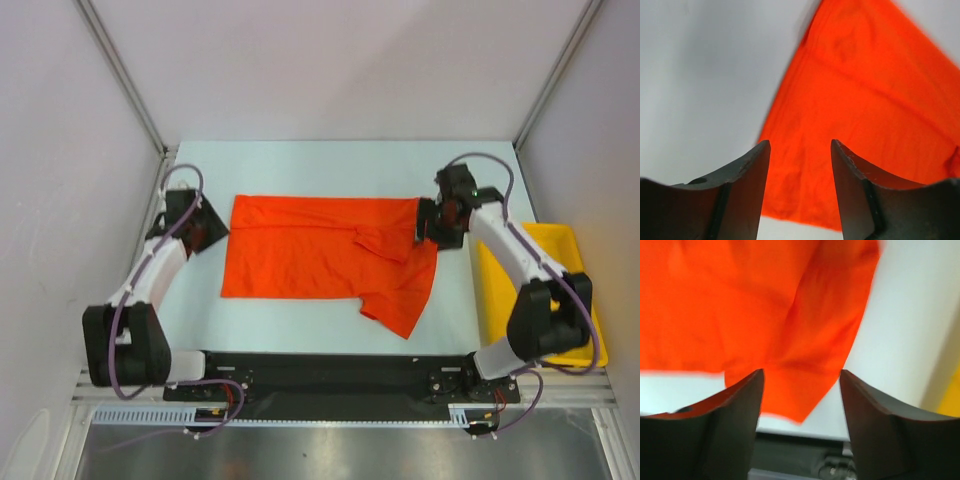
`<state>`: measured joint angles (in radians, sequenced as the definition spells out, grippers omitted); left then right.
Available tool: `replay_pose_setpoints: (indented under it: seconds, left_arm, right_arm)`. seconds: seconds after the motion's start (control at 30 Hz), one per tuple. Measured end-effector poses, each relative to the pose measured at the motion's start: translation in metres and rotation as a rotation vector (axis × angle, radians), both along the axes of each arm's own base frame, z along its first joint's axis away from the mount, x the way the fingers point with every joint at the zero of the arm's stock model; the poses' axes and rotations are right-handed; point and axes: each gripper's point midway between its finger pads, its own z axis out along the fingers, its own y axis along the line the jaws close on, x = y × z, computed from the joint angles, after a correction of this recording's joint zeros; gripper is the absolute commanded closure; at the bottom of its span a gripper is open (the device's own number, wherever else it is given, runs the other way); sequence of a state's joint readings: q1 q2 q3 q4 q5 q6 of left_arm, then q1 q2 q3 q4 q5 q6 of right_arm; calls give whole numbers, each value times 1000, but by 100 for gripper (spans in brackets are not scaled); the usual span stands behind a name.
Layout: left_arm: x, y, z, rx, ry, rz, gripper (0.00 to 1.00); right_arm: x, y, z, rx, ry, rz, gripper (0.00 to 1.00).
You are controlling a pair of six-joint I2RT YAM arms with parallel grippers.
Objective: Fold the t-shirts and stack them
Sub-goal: Fold the tshirt
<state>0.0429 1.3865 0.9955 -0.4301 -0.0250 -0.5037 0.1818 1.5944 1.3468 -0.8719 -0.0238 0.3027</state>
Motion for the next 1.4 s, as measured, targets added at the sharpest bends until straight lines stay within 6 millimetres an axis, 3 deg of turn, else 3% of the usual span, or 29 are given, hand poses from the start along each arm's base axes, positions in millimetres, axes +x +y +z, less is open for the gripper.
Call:
replay_pose_setpoints:
  seconds: [0.1,0.2,0.3,0.37,0.53,0.63,0.8,1.27,1.4]
  left_arm:
    - [-50,-15,-41,-89,79,27,45]
    - [-83,-21,-65,-141,137,69,46]
    - [-97,-23,-67,-175,124,111,50]
    - [-99,-24,-66,-193,107,134,51]
    - [-108,-22,-77,-217,136,216,55]
    - [-117,-20,-87,-231,168,272,49]
    - [-128,-17,-97,-249,216,368,50]
    - [-129,-6,-111,-251,257,493,57]
    - [-129,-4,-111,-243,256,499,66]
  right_arm:
    - [-63,18,-21,85,70,51,44]
    - [-114,20,-53,162,171,7,47]
    - [-151,22,-72,220,247,-47,50]
    - [-163,26,-75,259,261,-71,50]
    - [-173,34,-71,338,228,-96,48]
    - [-181,36,-74,360,228,-105,48]
    - [-191,37,-79,377,249,-120,47]
    - [-189,33,-85,368,275,-150,46]
    - [-183,28,-89,363,272,-196,48]
